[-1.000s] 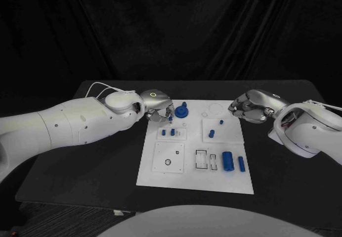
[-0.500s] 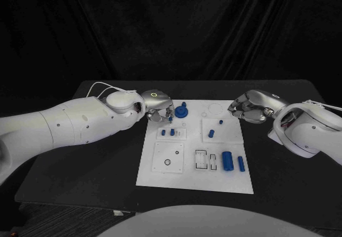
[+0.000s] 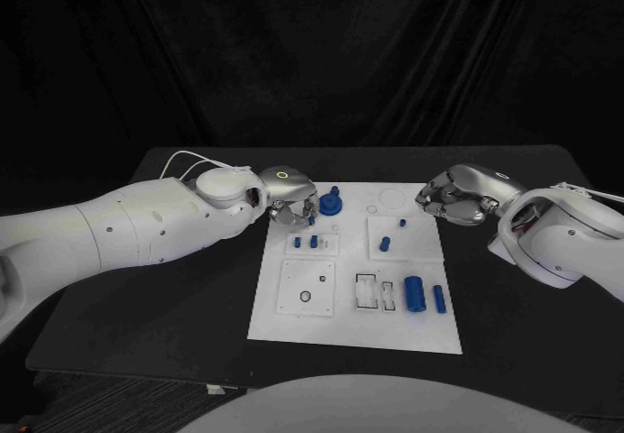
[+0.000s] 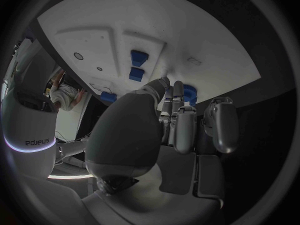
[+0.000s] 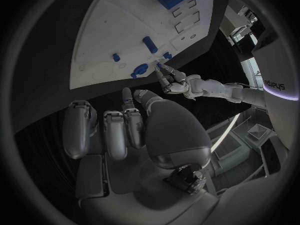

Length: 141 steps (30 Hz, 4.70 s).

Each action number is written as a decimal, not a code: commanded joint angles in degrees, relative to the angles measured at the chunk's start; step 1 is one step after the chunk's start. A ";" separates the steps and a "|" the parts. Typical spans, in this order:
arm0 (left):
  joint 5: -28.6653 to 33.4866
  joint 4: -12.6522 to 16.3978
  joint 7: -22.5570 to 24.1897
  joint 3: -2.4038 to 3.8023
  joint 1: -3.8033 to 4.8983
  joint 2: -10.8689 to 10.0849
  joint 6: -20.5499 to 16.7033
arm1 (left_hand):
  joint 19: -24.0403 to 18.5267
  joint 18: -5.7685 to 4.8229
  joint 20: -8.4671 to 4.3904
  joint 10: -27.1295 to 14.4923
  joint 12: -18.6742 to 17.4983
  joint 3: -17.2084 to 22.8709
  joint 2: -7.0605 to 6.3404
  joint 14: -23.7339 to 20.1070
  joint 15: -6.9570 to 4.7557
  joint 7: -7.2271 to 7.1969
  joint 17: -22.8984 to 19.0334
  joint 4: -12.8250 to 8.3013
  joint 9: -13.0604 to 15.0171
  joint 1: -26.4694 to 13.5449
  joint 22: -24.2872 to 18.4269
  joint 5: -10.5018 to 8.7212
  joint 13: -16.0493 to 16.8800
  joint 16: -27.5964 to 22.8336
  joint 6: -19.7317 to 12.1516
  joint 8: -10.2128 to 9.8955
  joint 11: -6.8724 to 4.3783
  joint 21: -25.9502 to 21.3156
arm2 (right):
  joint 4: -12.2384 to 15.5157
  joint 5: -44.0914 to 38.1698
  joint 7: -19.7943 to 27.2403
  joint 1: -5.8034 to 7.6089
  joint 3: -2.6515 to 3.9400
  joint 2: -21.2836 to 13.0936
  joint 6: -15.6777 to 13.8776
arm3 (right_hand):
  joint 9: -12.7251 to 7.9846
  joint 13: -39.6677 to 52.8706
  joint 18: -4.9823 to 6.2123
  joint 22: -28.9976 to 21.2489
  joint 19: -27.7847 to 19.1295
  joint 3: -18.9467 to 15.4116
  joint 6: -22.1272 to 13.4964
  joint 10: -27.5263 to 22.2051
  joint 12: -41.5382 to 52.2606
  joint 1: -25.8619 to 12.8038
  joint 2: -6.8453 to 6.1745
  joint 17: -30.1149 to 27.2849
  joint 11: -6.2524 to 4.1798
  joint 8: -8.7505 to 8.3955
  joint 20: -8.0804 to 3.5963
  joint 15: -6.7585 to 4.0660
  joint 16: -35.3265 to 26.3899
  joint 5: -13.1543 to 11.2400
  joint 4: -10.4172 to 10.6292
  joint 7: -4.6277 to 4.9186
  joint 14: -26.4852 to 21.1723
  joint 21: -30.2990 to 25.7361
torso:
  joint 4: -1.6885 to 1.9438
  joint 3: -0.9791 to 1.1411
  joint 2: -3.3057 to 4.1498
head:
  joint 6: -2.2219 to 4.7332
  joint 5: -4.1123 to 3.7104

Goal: Assemble the parts on the task board

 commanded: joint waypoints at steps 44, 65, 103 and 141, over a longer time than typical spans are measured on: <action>-0.41 0.10 -0.30 0.03 -0.33 0.00 3.14 | -0.90 1.10 0.16 -0.17 -0.94 0.76 0.00 -1.08 0.19 -0.03 -1.17 -0.27 -0.11 -0.36 10.10 0.03 -0.40 -0.94 -0.68 -0.62 0.22 -1.31 | -0.11 -0.13 -1.52 -0.44 0.04 0.08 0.68 | -0.05 3.44 0.82 10.99 0.17 0.37 -0.15 -0.48 -0.35 0.77 0.03 9.45 -0.09 -0.18 -0.36 -0.32 -0.17 0.15 -0.14 0.05 4.77 -0.44 | 0.00 0.00 0.00 | -0.01 0.04; -0.41 -0.24 -1.48 0.03 -0.65 -0.29 2.60 | -1.63 1.32 0.58 -0.51 -3.77 1.78 -2.05 -2.07 0.70 -2.72 -2.92 -0.13 -3.01 -1.50 9.81 -4.47 -2.01 -1.79 -12.39 -3.10 0.94 -3.01 | 0.00 -0.13 -1.55 -0.44 0.04 -0.09 0.67 | -0.05 3.44 0.82 10.99 0.17 0.37 -0.15 -0.48 -0.35 0.77 0.03 9.45 -0.09 -0.18 -0.36 -0.32 -0.17 0.15 -0.14 0.05 4.77 -0.44 | 0.00 0.01 0.00 | -0.01 0.09; 76.94 10.59 27.38 0.02 -0.07 -16.35 -1.63 | -80.58 4.44 11.19 -59.62 -11.08 -19.66 9.50 -82.74 11.69 2.12 -72.60 8.96 -14.08 -18.60 -61.51 7.96 -13.56 -79.91 -46.08 -4.84 2.76 -73.27 | -5.95 -22.26 9.52 9.25 0.06 4.83 5.54 | -6.29 -66.71 3.06 7.70 -6.05 -8.86 -3.80 -33.62 -73.26 8.38 -8.93 0.30 3.43 -4.90 1.60 1.55 -4.57 -19.90 5.13 -3.68 0.80 -13.70 | 0.06 -0.24 -0.07 | -0.01 -0.36; 92.61 18.72 28.23 -0.05 -1.92 -18.73 18.52 | -80.93 6.99 10.42 -63.06 -9.74 -32.08 16.53 -83.02 11.67 -2.21 -73.12 8.91 -14.50 -15.55 -71.07 8.07 -14.03 -80.42 -51.29 -5.20 1.18 -73.73 | -15.50 -25.17 13.82 0.11 0.05 10.59 12.66 | -11.46 -71.10 2.46 8.56 -2.46 -8.67 2.68 -19.11 -75.61 15.44 -6.18 -6.36 2.49 -3.73 0.48 0.58 -11.01 -17.43 7.42 -1.41 1.22 -13.38 | 1.18 -1.93 -0.35 | -0.01 -6.13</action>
